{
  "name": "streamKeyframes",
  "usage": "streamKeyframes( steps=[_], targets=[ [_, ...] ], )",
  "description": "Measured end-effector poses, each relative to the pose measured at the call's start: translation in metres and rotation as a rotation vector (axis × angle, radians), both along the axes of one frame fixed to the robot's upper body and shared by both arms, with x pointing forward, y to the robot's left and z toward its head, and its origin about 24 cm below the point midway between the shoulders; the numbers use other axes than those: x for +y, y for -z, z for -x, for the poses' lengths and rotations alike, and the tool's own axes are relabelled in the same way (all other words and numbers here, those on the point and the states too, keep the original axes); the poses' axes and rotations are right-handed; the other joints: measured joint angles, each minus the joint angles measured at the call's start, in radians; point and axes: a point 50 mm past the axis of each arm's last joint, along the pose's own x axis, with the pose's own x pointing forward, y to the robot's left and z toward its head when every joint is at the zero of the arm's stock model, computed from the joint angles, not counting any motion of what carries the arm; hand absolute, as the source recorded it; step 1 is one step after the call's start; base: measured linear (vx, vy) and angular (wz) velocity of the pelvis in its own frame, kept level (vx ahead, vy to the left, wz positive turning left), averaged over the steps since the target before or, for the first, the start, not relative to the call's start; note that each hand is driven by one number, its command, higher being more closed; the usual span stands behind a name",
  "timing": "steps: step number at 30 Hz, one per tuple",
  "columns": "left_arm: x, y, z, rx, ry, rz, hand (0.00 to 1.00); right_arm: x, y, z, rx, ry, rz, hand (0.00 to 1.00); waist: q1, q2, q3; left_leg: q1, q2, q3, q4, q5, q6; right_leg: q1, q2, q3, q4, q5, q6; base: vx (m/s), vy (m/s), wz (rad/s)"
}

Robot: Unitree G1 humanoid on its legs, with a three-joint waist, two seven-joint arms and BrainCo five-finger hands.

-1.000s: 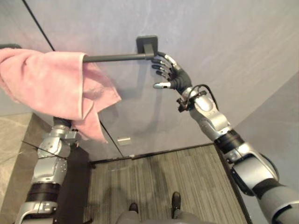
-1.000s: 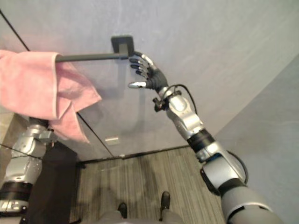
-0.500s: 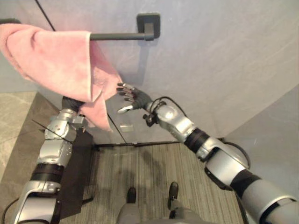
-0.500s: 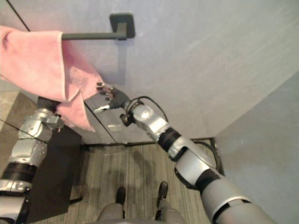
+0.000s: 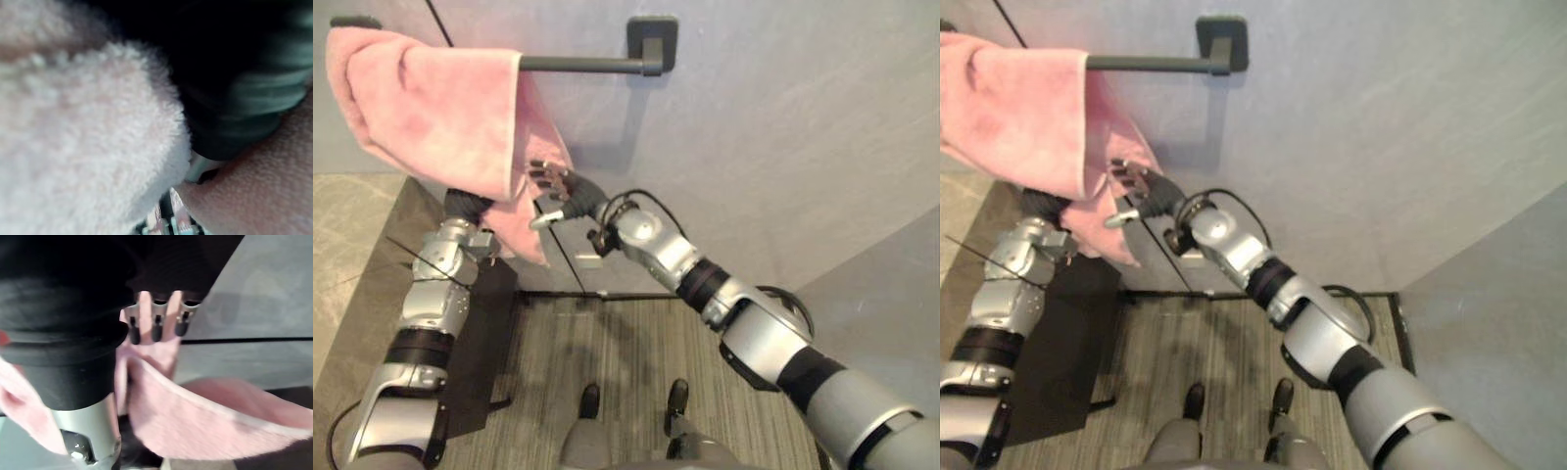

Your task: Organize washtable

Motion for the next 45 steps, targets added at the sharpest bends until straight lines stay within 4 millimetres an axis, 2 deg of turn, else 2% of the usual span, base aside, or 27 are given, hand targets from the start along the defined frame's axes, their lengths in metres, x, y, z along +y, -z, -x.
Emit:
streamKeyframes(
  steps=[3, 7, 10, 14, 19, 28, 35, 45],
  targets=[
    [0.000, 0.000, 0.000, -0.002, 0.001, 0.000, 1.00, -0.006, -0.016, -0.009, -0.028, 0.054, -0.020, 0.00, 0.009, 0.000, 0.002, -0.004, 0.000, 0.000, -0.002, 0.005, -0.002, -0.007, 0.000, -0.001, 0.000, 0.001, -0.001, 0.03, 0.062, 0.00],
    [-0.001, -0.001, 0.000, -0.003, 0.003, 0.000, 1.00, -0.023, -0.045, -0.023, -0.073, 0.153, -0.077, 0.00, 0.011, -0.002, 0.022, -0.006, -0.001, -0.002, -0.002, 0.008, 0.002, -0.007, -0.001, -0.004, 0.003, 0.001, -0.001, 0.03, 0.062, 0.01],
    [-0.002, 0.000, 0.000, -0.003, 0.005, 0.004, 1.00, -0.035, -0.059, -0.029, -0.100, 0.198, -0.096, 0.00, 0.013, -0.002, 0.027, -0.007, -0.001, -0.007, -0.003, 0.008, 0.002, -0.007, 0.000, -0.006, 0.004, 0.001, -0.001, 0.03, 0.067, 0.03],
    [-0.002, 0.000, -0.001, -0.004, 0.007, 0.005, 1.00, -0.034, -0.063, -0.029, -0.099, 0.199, -0.106, 0.00, 0.012, -0.003, 0.029, -0.007, -0.001, -0.008, -0.004, 0.008, 0.002, -0.007, 0.000, -0.006, 0.003, 0.001, -0.001, 0.02, 0.069, 0.00],
    [-0.008, -0.005, -0.005, -0.016, 0.027, -0.002, 1.00, -0.030, -0.079, -0.027, -0.118, 0.183, -0.137, 0.00, 0.014, -0.006, 0.046, -0.009, 0.000, -0.011, -0.004, 0.010, 0.001, -0.008, 0.000, -0.008, 0.000, 0.001, -0.001, -0.01, 0.060, 0.03],
    [-0.020, -0.018, -0.013, -0.046, 0.067, -0.020, 1.00, -0.018, -0.083, -0.021, -0.125, 0.143, -0.137, 0.00, 0.012, -0.008, 0.050, -0.025, 0.001, -0.017, -0.023, 0.024, -0.001, -0.031, 0.001, -0.015, 0.004, 0.002, -0.002, 0.02, 0.061, 0.01],
    [-0.021, -0.011, -0.016, -0.018, 0.058, -0.013, 1.00, -0.007, -0.076, -0.015, -0.133, 0.088, -0.087, 0.00, 0.013, -0.023, 0.063, -0.023, 0.000, -0.015, -0.023, 0.023, -0.001, -0.030, 0.001, -0.013, 0.004, 0.002, -0.002, 0.02, 0.065, -0.01],
    [-0.025, -0.008, -0.017, -0.015, 0.053, 0.009, 1.00, 0.001, -0.075, -0.011, -0.132, 0.067, -0.083, 0.00, 0.014, -0.023, 0.064, -0.019, 0.001, -0.021, -0.023, 0.024, -0.001, -0.021, 0.001, -0.017, 0.004, 0.002, -0.002, 0.00, 0.019, 0.00]
  ],
)
